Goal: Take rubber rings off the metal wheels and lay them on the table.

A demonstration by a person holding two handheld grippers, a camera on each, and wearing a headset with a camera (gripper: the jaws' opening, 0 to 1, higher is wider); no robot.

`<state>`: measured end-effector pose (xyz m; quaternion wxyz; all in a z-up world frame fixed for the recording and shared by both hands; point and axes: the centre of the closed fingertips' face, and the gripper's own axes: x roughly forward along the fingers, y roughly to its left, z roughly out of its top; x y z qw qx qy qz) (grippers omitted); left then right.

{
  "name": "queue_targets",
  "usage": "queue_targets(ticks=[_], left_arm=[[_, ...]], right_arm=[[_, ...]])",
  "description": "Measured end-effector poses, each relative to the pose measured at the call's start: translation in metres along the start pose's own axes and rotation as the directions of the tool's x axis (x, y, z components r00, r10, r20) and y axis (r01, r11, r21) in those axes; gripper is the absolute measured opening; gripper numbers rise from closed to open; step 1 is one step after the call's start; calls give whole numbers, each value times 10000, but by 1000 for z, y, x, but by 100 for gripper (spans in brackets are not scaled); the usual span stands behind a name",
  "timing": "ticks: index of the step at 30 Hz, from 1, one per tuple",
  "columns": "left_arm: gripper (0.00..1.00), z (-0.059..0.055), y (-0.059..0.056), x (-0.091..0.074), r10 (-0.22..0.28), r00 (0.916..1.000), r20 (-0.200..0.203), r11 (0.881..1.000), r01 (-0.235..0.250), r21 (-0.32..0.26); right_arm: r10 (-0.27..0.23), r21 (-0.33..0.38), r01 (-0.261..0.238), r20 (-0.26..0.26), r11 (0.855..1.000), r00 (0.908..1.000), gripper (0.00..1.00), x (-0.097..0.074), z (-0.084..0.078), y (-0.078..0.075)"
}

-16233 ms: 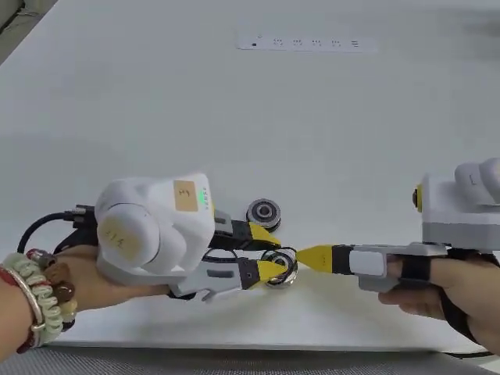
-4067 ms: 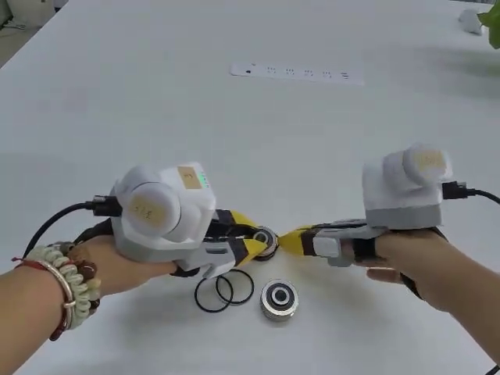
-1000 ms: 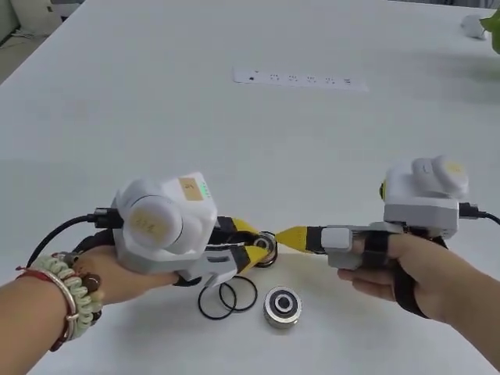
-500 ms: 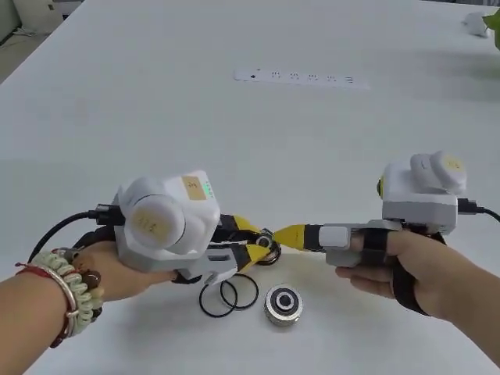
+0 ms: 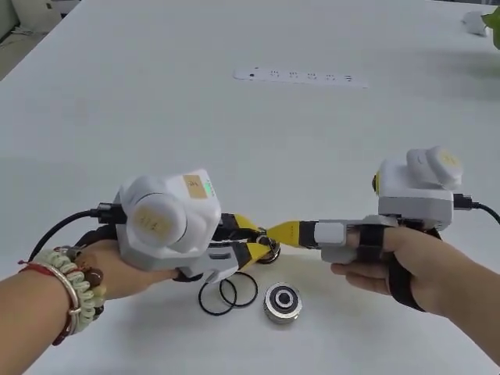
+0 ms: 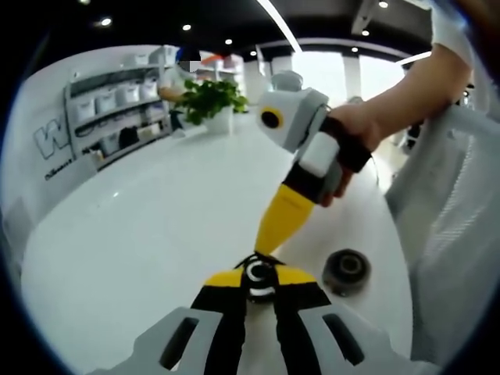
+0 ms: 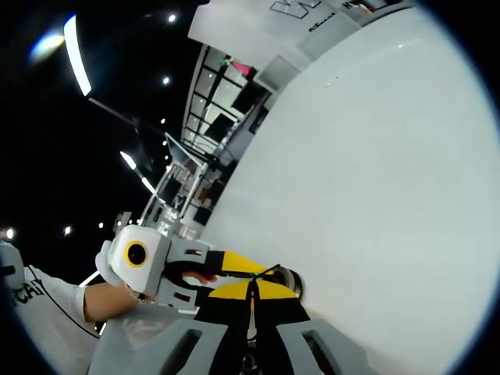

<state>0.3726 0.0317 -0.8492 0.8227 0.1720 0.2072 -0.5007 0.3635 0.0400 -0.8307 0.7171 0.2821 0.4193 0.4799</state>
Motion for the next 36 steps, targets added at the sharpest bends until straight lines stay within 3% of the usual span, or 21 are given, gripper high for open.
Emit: queue_targets(ticks=[9,12,18,25,36], left_arm=[[14,0,-1,0,-5,10000,52,9999,6,-147],[14,0,-1,0,29,10000,-23,9998,-29,-180],[14,0,-2,0,8,9994,-360,10000,-9,-11],[14,-3,-2,-4,-101,9988,-469,9999,103,37],[11,-3,-1,-5,-76,9989,-469,9999,82,128]], right_arm=[[79,-10,-79,0,10000,10000,0,-1,0,1],[-327,330,321,164,9989,9993,0,-3,2,-9],[-543,161,541,120,9984,9985,0,-6,0,-13],[-648,71,647,111,9979,9978,0,-6,0,-14],[-392,-103,392,24,9992,9992,0,-4,-1,-7]])
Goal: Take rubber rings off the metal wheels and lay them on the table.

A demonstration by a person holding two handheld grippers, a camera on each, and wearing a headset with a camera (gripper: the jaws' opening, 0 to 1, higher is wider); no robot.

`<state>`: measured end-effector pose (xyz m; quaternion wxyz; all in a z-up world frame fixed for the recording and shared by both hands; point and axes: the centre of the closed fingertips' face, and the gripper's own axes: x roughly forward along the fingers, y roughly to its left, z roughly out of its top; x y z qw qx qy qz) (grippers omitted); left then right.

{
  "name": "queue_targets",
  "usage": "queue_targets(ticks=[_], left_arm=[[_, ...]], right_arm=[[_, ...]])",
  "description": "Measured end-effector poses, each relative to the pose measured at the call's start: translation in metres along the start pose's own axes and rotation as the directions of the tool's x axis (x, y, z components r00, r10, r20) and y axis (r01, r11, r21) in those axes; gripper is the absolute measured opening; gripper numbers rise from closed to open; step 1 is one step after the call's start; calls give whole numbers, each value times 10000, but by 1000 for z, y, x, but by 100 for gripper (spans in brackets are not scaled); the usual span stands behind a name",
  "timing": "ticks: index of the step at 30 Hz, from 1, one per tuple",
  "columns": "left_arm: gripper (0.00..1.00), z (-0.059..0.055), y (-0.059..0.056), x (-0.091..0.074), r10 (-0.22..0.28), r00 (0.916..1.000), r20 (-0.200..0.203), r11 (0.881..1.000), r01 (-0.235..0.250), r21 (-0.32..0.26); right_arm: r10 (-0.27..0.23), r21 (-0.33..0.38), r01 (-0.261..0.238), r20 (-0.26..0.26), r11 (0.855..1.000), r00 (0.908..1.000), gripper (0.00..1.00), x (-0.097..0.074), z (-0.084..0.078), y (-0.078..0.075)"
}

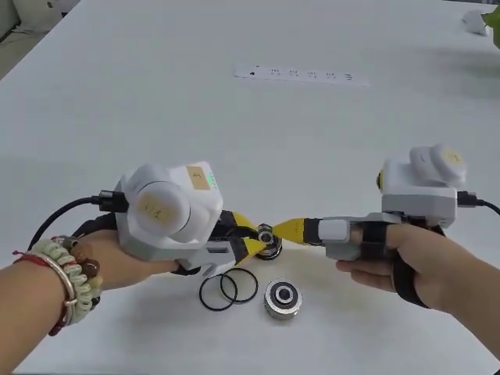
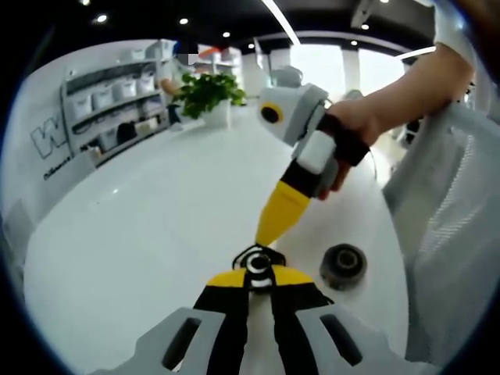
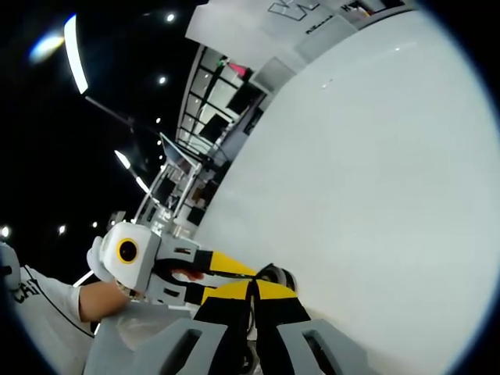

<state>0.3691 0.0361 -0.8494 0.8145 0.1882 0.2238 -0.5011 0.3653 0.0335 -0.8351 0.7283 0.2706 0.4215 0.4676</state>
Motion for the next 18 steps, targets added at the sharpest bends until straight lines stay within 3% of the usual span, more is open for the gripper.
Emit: queue_targets(ticks=[3,4,6,18], left_arm=[[11,0,0,0,-6,10000,20,10000,6,1],[11,1,-1,0,-48,10000,46,10000,48,1],[11,1,-2,1,-51,10000,62,10000,51,50],[11,2,-3,1,-25,10000,54,10000,25,60]], right_arm=[[62,-15,-62,10,10000,10000,0,0,0,2],[308,50,-309,206,9995,9993,0,1,4,6],[126,-231,-126,5,9997,9999,0,1,2,5],[546,65,-547,224,9985,9983,0,1,5,13]])
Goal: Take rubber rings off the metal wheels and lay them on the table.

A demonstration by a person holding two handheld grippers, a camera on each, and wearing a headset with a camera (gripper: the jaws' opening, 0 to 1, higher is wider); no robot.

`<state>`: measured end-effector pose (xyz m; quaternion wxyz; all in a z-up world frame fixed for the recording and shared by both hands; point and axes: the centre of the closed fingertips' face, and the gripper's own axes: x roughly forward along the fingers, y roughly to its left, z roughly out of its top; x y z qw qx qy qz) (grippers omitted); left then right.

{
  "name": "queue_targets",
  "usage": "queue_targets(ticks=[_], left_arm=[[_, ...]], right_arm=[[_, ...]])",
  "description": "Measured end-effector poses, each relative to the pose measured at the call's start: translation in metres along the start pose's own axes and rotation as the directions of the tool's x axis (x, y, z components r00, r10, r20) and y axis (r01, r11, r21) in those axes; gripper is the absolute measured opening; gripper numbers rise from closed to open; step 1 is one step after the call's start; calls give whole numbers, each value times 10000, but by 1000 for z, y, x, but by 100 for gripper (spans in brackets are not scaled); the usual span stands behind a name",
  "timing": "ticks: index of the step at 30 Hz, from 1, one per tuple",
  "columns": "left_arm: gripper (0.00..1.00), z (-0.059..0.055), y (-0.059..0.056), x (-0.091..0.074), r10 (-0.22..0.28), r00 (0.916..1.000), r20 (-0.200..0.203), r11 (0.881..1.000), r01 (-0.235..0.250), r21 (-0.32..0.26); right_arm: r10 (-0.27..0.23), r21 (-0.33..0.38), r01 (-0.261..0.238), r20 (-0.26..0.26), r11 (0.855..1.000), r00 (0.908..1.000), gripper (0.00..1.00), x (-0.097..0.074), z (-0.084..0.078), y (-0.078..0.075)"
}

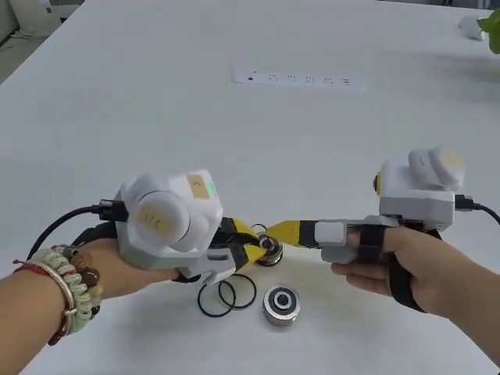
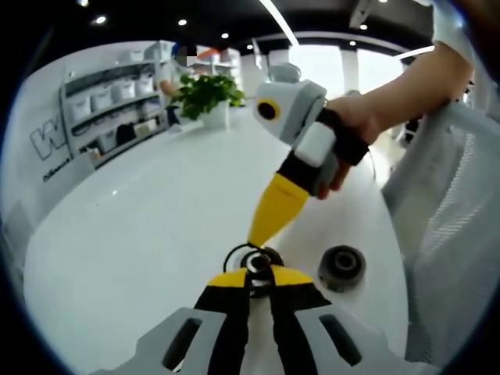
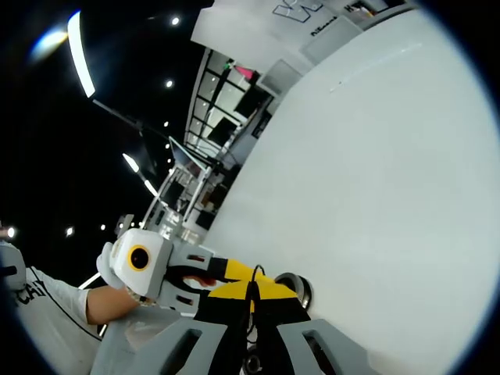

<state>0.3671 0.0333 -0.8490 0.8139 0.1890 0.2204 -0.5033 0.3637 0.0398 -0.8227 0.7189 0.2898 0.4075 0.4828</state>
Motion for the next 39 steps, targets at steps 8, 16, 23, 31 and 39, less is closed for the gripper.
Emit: queue_targets(ticks=[8,16,23,31,39], left_arm=[[11,-1,-2,-6,-223,9997,-101,9997,224,89],[19,12,3,-19,-232,9990,393,9997,231,31],[28,28,5,-39,-399,9952,899,9992,406,-52],[38,52,10,-63,-108,9859,1668,9989,182,-425],[49,61,5,-96,-17,9842,1771,10000,32,-83]], right_arm=[[-477,-53,477,-84,9988,9988,0,-4,-3,-11],[-431,-76,431,56,9990,9991,0,-4,1,-9],[-347,-2,347,254,9994,9991,0,-5,5,-6],[-131,-211,133,117,9997,9998,0,2,3,4],[230,-356,-230,-27,9991,9997,0,9,1,18]])
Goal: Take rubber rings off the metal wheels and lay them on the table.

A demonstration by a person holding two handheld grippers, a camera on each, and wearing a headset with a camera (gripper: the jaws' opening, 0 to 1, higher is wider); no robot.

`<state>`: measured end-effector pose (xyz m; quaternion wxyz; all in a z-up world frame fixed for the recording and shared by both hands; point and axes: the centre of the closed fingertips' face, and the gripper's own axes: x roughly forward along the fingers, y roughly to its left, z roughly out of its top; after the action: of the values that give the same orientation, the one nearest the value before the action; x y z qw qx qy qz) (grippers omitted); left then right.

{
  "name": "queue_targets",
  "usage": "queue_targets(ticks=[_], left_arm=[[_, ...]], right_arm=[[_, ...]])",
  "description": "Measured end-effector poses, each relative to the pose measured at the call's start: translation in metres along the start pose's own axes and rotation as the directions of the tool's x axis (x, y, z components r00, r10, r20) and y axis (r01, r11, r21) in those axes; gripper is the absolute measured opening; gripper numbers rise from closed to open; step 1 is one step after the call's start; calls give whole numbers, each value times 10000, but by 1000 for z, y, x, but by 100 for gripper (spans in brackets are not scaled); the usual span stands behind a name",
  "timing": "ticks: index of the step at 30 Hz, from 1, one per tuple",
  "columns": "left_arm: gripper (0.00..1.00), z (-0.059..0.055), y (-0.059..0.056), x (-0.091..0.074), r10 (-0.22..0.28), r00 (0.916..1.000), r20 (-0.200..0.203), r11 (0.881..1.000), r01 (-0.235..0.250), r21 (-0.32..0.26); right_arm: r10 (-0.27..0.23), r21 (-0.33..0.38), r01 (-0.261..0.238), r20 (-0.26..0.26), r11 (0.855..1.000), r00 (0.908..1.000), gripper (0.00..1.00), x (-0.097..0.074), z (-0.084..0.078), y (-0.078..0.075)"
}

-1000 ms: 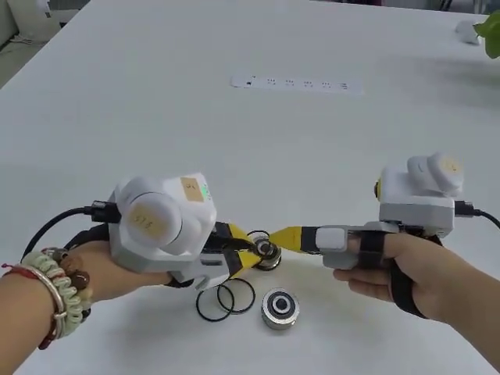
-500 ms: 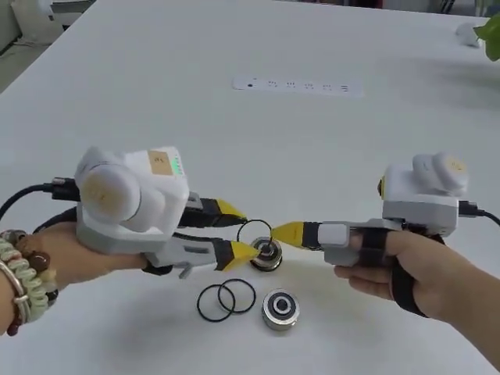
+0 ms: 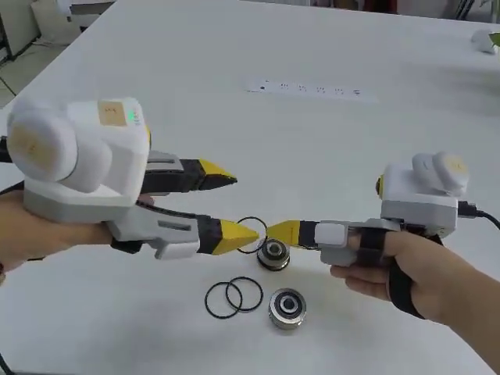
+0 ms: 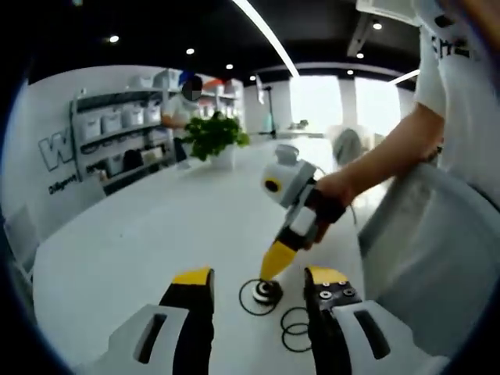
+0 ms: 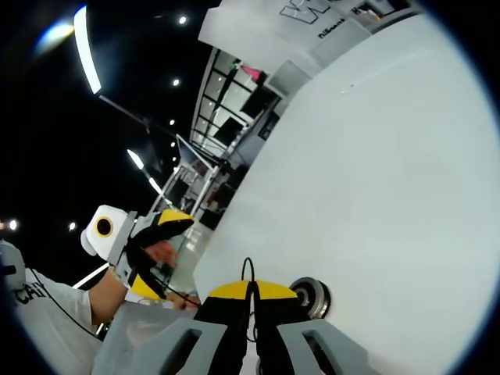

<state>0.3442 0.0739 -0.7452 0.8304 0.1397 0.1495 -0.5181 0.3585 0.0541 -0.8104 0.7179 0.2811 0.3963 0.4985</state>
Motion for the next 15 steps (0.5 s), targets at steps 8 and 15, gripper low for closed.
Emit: queue_targets(ticks=[8,15], left_arm=[[58,-5,-5,-34,297,9995,-82,9994,-299,-176],[65,-20,-11,-65,743,9967,-326,9955,-760,-563]], right_arm=[[325,-185,-328,-144,9993,9994,0,6,-2,13],[543,-333,-558,-448,9979,9975,0,13,-9,22]])
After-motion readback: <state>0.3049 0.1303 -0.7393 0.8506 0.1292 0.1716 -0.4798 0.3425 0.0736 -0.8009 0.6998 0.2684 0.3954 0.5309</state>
